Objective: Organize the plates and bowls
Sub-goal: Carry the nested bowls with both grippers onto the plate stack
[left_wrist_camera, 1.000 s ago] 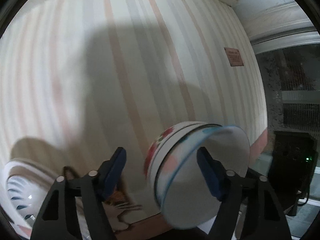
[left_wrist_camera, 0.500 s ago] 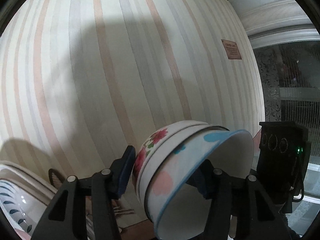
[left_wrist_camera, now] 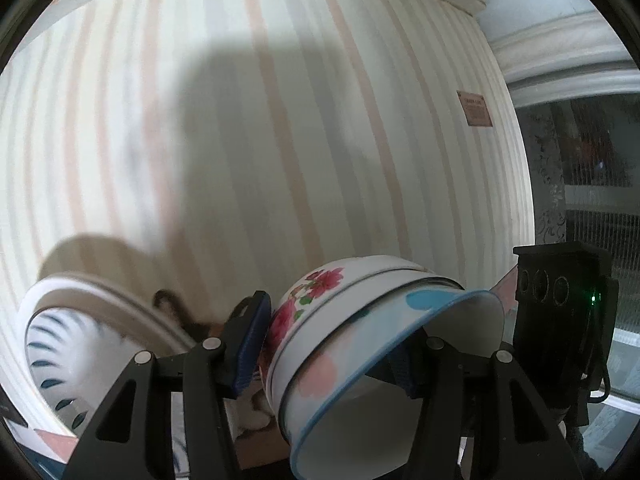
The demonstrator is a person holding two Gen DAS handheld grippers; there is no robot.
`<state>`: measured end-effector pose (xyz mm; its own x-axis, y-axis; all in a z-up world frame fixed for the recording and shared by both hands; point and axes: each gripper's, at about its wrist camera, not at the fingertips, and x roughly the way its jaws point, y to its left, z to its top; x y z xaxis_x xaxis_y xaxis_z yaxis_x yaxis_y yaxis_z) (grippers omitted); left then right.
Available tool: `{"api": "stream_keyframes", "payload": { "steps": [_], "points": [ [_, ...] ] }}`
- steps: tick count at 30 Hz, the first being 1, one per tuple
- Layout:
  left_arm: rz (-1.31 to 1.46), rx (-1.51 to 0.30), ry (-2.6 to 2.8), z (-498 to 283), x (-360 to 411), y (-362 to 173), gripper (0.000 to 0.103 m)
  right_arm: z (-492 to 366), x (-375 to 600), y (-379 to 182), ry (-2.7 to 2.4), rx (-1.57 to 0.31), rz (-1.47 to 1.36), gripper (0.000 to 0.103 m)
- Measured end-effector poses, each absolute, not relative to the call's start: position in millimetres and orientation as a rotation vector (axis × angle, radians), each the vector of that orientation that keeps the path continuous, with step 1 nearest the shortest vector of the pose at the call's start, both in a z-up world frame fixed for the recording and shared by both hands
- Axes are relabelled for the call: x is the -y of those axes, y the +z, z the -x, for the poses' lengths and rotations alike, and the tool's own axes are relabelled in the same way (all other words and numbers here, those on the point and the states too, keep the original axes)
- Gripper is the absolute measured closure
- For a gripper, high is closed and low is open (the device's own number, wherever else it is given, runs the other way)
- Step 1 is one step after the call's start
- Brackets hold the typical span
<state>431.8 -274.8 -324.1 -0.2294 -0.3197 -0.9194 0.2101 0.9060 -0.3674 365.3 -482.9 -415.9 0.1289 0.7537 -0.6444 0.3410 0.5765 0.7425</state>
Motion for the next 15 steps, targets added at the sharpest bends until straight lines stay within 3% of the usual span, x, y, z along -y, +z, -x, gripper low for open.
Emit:
{"api": "stream_keyframes", "payload": {
  "steps": [15],
  "points": [
    [0.257, -1.641, -0.303, -425, 141, -278, 0.051, -413, 368, -368, 0.616, -1.528, -0.828, 0.048]
  ]
}}
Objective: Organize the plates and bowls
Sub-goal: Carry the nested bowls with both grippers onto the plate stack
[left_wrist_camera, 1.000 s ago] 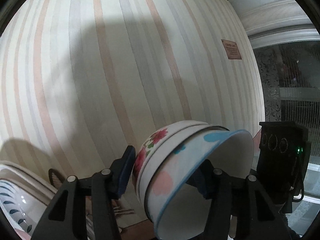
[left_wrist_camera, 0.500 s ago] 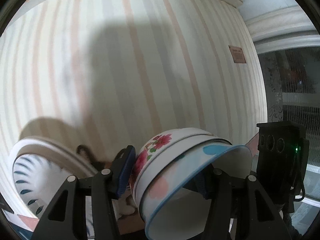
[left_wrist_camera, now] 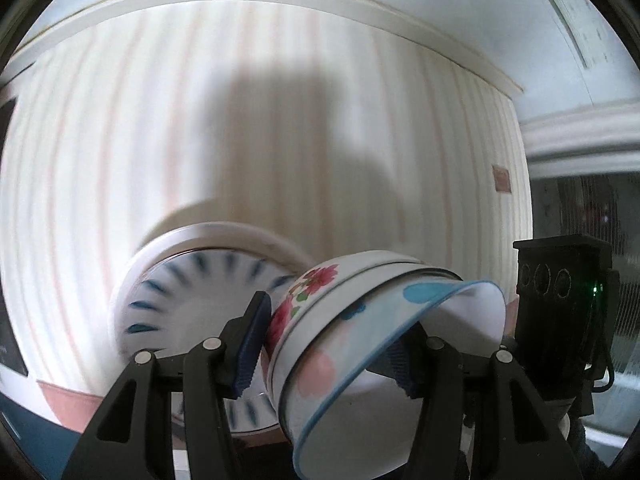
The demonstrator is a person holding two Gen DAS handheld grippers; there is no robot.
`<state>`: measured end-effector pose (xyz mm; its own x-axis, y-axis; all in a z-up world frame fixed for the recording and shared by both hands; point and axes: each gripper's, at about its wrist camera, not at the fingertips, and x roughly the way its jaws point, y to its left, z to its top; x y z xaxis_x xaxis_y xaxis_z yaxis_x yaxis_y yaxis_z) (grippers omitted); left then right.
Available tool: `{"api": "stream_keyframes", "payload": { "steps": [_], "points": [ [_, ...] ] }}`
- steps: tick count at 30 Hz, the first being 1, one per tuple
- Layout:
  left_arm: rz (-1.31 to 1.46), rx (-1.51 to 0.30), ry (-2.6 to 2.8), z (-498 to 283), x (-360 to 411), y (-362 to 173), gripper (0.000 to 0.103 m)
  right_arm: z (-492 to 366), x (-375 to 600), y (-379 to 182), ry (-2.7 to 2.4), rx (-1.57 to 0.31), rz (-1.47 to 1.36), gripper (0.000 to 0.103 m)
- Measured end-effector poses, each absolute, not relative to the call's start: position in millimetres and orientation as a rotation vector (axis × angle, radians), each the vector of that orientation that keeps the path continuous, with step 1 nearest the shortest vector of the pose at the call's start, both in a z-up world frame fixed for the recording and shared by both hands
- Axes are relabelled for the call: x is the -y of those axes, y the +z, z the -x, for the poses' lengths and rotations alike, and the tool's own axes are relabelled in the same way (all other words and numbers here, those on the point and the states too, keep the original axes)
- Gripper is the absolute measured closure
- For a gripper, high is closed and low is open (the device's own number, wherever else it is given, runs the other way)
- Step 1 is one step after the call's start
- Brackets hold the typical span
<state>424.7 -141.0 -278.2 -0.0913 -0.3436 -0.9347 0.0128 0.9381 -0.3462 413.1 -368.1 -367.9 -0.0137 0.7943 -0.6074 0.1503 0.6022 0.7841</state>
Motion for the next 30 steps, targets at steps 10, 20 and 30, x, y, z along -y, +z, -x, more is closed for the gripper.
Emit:
{"api": "stream_keyframes", "payload": {
  "steps": [10, 20, 30],
  "points": [
    [0.397, -1.643, -0.164, -408, 73, -304, 0.051, -415, 280, -384, 0.732, -1.625, -0.739, 0.048],
    [0.421, -1.663, -0.149, -405, 63, -325, 0.051, -418, 247, -407, 0.712, -1.674, -0.686, 0.048],
    [0.403, -1.675, -0.167, -405, 66, -333, 0.051, -420, 251, -409, 0.677, -1.681, -0.666, 0.048]
  ]
}}
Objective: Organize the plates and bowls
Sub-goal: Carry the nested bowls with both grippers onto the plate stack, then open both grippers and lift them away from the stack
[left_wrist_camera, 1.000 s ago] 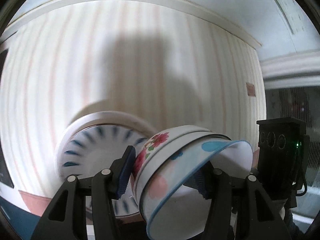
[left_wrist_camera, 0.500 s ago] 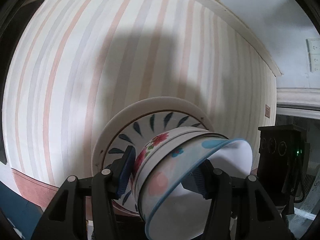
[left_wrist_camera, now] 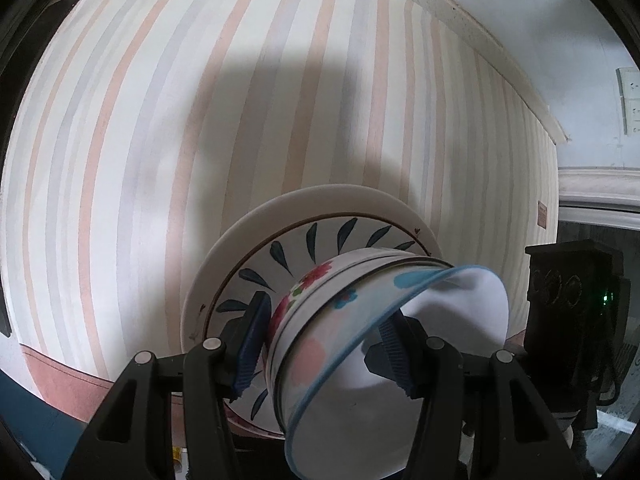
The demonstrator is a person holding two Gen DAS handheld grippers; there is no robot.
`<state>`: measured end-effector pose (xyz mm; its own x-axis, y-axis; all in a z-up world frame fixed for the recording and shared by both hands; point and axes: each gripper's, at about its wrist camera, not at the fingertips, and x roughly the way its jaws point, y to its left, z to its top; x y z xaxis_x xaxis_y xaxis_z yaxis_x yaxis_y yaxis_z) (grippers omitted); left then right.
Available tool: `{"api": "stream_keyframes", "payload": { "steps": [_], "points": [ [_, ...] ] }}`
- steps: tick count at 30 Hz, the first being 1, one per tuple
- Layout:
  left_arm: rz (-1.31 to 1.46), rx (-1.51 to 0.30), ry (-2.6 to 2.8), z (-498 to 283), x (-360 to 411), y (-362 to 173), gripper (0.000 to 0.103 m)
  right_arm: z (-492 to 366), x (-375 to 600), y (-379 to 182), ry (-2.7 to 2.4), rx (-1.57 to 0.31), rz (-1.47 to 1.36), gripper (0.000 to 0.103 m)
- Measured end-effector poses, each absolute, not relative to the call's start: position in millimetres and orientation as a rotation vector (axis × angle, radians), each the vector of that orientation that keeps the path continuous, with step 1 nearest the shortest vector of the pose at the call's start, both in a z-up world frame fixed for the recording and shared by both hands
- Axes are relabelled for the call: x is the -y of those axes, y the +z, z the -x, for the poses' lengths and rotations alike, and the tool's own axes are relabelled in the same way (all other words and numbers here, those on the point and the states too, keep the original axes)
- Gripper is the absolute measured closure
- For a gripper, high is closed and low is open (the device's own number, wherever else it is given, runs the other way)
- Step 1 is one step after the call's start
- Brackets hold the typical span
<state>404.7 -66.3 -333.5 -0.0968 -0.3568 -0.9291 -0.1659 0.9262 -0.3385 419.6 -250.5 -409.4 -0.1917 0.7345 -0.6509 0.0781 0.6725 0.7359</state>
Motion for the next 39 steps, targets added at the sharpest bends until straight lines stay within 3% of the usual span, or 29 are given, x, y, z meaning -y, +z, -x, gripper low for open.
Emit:
{"api": "stream_keyframes", "payload": {
  "steps": [16, 26, 28, 30, 33, 35, 39],
  "points": [
    [0.311, -1.649, -0.161, -403, 84, -331, 0.051, -414, 259, -409, 0.654, -1.688, -0.653, 0.048],
    [0.162, -1.520, -0.116, -385, 79, -287, 0.051, -400, 268, -373, 0.566, -1.616, -0.570, 0.046],
    [0.128, -1.486, -0.100, -377, 77, -276, 0.051, -398, 271, -358, 0.535, -1.587, -0.526, 0.044],
    [0.102, -1.459, -0.094, -370, 75, -266, 0.051, -392, 274, -334, 0.494, -1.525, -0.459, 0.030],
    [0.085, -1.410, -0.083, -357, 70, -251, 0.040, -381, 276, -299, 0.423, -1.432, -0.364, 0.013],
    [0.065, -1.369, -0.061, -348, 66, -241, 0.014, -370, 277, -276, 0.363, -1.370, -0.309, 0.011],
    [0.045, -1.293, -0.045, -331, 60, -219, 0.013, -349, 274, -242, 0.274, -1.281, -0.230, 0.007]
  ]
}}
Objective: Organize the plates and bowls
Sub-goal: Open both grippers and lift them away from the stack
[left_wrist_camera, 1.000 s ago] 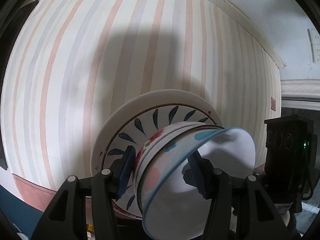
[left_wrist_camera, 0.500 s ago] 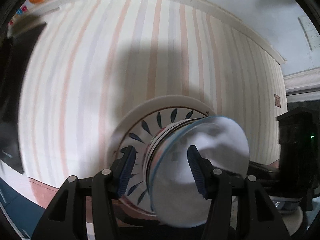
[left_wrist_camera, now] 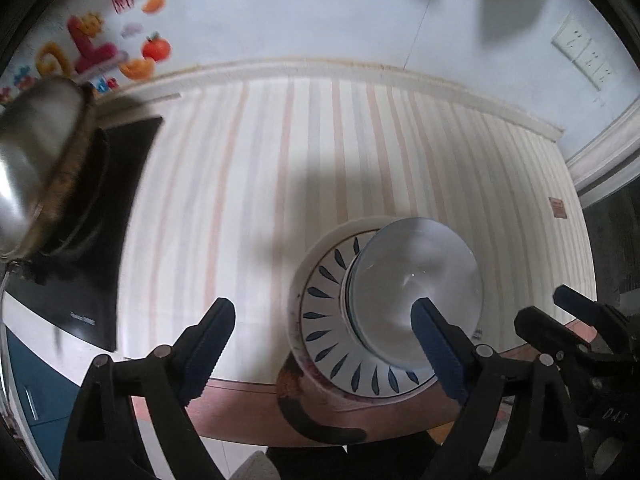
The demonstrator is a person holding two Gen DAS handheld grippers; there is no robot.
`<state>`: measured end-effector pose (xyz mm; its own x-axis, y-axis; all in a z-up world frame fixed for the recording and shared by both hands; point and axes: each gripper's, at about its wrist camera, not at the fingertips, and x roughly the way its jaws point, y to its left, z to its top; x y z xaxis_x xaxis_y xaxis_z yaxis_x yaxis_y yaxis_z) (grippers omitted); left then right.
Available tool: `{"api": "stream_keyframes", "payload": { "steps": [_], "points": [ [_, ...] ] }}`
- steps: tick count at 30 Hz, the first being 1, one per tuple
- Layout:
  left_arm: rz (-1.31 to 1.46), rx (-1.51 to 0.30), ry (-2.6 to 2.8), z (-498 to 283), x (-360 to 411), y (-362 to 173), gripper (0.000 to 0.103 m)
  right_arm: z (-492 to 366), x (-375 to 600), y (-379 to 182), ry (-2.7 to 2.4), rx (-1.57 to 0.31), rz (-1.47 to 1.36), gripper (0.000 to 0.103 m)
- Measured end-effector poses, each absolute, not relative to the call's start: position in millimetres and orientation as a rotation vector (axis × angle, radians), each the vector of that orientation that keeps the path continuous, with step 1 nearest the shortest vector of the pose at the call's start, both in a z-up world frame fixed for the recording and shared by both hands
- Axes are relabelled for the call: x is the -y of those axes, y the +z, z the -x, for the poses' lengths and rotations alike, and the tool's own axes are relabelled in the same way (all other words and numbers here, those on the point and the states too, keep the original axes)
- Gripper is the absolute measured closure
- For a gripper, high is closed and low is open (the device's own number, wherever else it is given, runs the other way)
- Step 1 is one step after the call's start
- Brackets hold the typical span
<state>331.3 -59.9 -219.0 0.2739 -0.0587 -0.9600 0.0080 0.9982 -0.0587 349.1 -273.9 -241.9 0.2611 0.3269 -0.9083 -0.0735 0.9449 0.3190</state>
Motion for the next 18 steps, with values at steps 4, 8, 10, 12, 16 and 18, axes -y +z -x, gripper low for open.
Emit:
{"api": "stream_keyframes", "payload": {
  "steps": [4, 8, 10, 12, 16, 18],
  "points": [
    [0.026, -1.223, -0.043, -313, 61, -196, 0.012, -326, 267, -216, 0.224, -1.216, -0.201, 0.006],
    [0.007, -1.174, -0.037, -292, 62, -175, 0.011, -302, 263, -191, 0.203, -1.162, -0.192, 0.004],
    [0.008, -1.150, -0.036, -282, 63, -165, 0.011, -291, 260, -178, 0.202, -1.136, -0.190, 0.004],
    [-0.001, -1.127, -0.037, -271, 63, -156, 0.011, -278, 260, -165, 0.193, -1.106, -0.181, 0.004],
    [0.004, -1.074, -0.022, -241, 63, -131, 0.011, -253, 259, -141, 0.185, -1.053, -0.166, 0.004],
    [0.005, -1.045, -0.013, -224, 64, -120, 0.011, -237, 259, -128, 0.185, -1.021, -0.154, 0.004]
  ]
}}
